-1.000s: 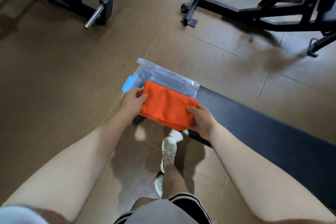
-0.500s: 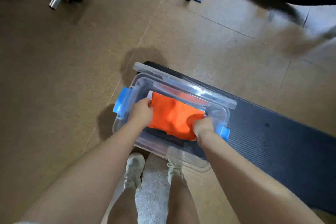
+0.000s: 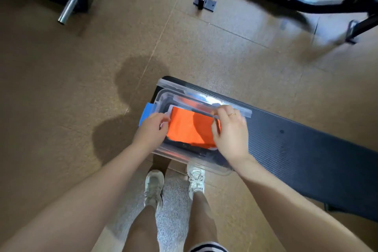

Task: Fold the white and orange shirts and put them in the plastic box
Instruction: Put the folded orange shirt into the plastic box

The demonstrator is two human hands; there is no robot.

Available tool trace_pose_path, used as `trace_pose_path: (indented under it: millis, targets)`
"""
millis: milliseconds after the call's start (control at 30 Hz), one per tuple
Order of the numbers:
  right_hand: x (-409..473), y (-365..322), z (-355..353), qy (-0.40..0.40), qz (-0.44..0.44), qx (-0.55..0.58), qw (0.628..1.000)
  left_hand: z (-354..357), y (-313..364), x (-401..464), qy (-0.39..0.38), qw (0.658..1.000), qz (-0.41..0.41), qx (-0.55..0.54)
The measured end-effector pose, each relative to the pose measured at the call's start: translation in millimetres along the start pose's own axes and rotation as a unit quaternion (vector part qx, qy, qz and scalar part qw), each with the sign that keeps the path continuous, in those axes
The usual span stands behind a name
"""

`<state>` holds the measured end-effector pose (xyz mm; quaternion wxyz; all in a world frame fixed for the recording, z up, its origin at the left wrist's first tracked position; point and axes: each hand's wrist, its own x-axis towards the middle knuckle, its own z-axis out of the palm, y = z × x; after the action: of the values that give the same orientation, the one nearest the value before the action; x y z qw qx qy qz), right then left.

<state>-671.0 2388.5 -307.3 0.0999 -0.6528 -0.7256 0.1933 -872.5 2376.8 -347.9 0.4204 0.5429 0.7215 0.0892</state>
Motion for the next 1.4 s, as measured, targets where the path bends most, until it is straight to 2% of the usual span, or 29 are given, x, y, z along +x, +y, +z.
trace_pose_path:
  millis: [100,233,300,367,467,600,667,733,833,900,1000,1133,1233,1300,1400]
  targets:
    - [18,2,-6,-0.016,-0.003,-0.049,0.999,-19,6,-6,0.028,0.998,0.023,0.047]
    - [41,9,7,-0.138,0.008,-0.116,0.984,-18,-8,-4,-0.070,0.976,-0.049,0.198]
    - [49,10,13,-0.180,0.007,-0.136,0.974,-12,-16,-3,-0.089,0.979,-0.081,0.166]
    - [56,9,14,-0.184,0.009,-0.151,0.971,-7,-22,-5,-0.067,0.986,-0.081,0.132]
    - [62,9,14,-0.178,0.000,-0.180,0.967,-5,-28,-7,-0.039,0.986,-0.071,0.144]
    - [64,4,5,-0.180,-0.010,-0.146,0.973,-10,-25,-6,-0.071,0.984,-0.066,0.152]
    - [61,-1,-5,-0.167,-0.024,-0.136,0.976,-15,-27,-2,-0.095,0.988,-0.080,0.087]
    - [50,-3,-16,-0.152,-0.031,-0.130,0.979,-21,-25,-1,-0.101,0.987,-0.108,-0.065]
    - [14,-10,-20,-0.146,-0.036,-0.117,0.982,-31,-17,-4,-0.072,0.930,-0.181,-0.313]
    - [-10,-16,-13,-0.171,-0.039,-0.120,0.977,-38,-13,-7,-0.070,0.909,-0.211,-0.353]
    - [-34,-24,6,-0.221,-0.017,-0.145,0.964,-39,-21,-10,-0.092,0.909,-0.226,-0.338]
    - [-59,-32,34,-0.260,-0.005,-0.167,0.951,-32,-27,-14,-0.128,0.923,-0.189,-0.309]
    - [-72,-31,47,-0.289,-0.012,-0.136,0.948,-21,-37,-14,-0.095,0.953,-0.144,-0.250]
    - [-77,-23,52,-0.281,-0.025,-0.114,0.952,-15,-44,-16,-0.062,0.982,-0.097,-0.148]
    - [-85,-9,57,-0.192,0.017,-0.044,0.980,-8,-52,-17,-0.040,0.988,-0.079,-0.123]
